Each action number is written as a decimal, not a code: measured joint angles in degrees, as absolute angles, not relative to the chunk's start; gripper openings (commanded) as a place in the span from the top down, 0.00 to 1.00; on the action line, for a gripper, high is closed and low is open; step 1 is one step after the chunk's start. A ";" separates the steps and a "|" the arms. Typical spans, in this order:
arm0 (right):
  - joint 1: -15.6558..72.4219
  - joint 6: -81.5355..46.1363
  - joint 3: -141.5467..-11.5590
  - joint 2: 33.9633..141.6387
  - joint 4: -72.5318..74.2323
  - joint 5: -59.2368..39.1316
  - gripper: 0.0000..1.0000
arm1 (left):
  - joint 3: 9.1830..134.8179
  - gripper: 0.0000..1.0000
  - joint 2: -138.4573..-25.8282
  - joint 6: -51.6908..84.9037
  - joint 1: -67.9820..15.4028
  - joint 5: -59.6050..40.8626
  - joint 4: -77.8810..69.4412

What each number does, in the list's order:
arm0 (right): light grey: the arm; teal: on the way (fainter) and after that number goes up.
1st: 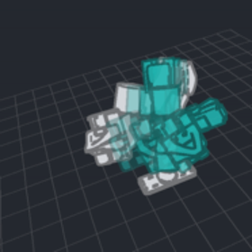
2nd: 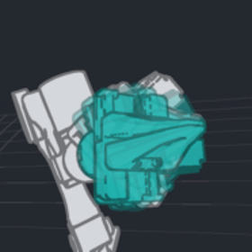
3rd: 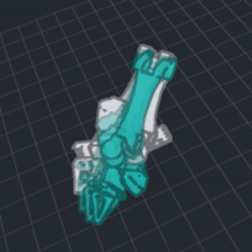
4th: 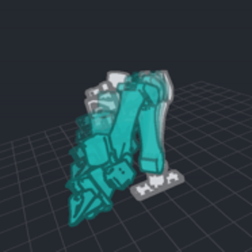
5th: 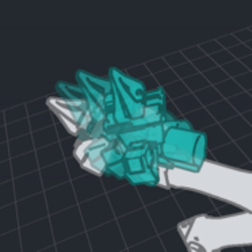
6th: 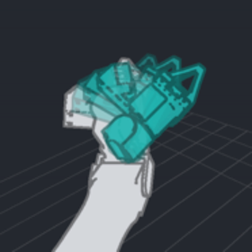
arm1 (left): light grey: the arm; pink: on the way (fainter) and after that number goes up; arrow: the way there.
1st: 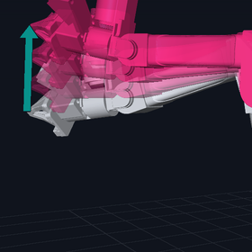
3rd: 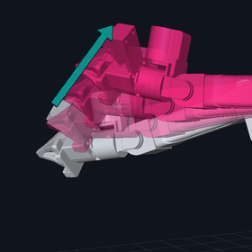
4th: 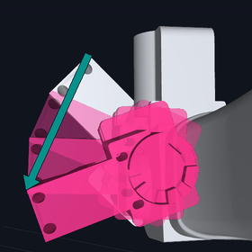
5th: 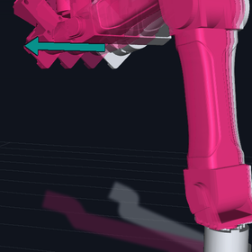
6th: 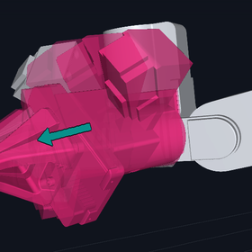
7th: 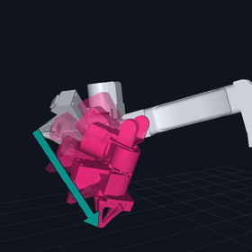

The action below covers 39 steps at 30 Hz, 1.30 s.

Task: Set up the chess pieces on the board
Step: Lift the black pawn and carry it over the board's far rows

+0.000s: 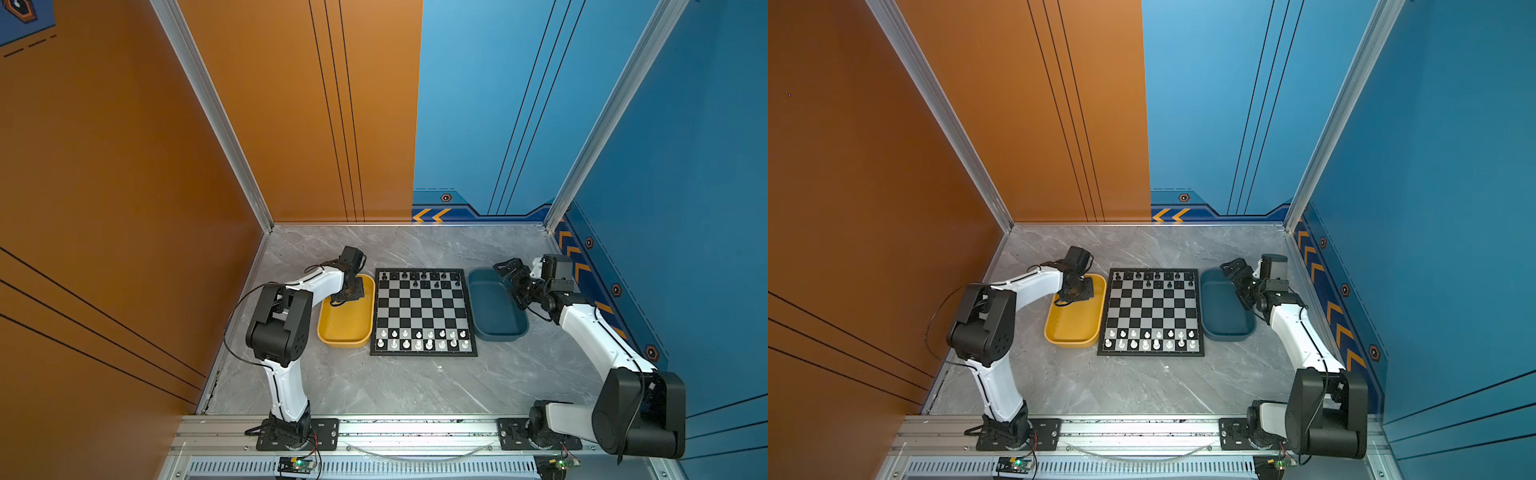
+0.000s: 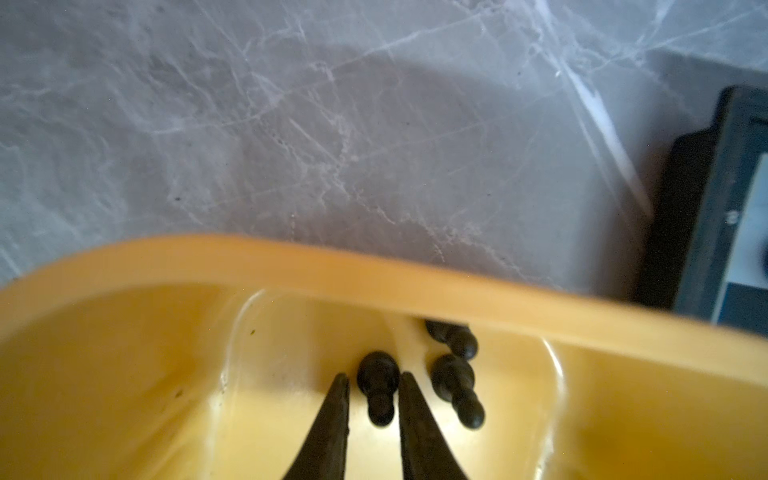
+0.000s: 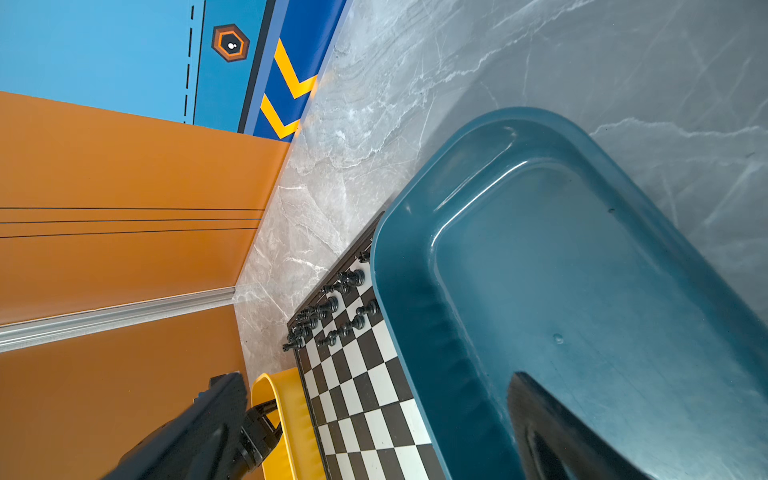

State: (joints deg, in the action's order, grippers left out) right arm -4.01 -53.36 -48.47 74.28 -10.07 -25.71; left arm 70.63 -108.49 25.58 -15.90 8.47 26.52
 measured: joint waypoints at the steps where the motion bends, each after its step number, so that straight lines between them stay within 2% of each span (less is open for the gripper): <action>1: -4.01 -53.36 -48.47 74.28 -10.07 -25.71 0.00 | 70.63 0.76 -108.44 25.58 -15.90 8.47 26.52; 12: -4.01 -53.36 -48.47 74.28 -10.07 -25.71 0.00 | 70.63 0.76 -108.07 25.58 -15.90 8.47 26.50; 22: -4.01 -53.36 -48.47 74.28 -10.07 -25.71 0.00 | 70.72 0.81 -108.07 25.58 -15.90 8.45 26.50; 36: -4.01 -53.36 -48.47 74.28 -10.07 -25.71 0.00 | 70.74 0.99 -108.01 25.58 -15.90 7.88 26.52; 39: -4.01 -53.36 -48.47 74.28 -10.07 -25.71 0.00 | 70.74 1.00 -107.61 25.56 -15.90 7.81 26.59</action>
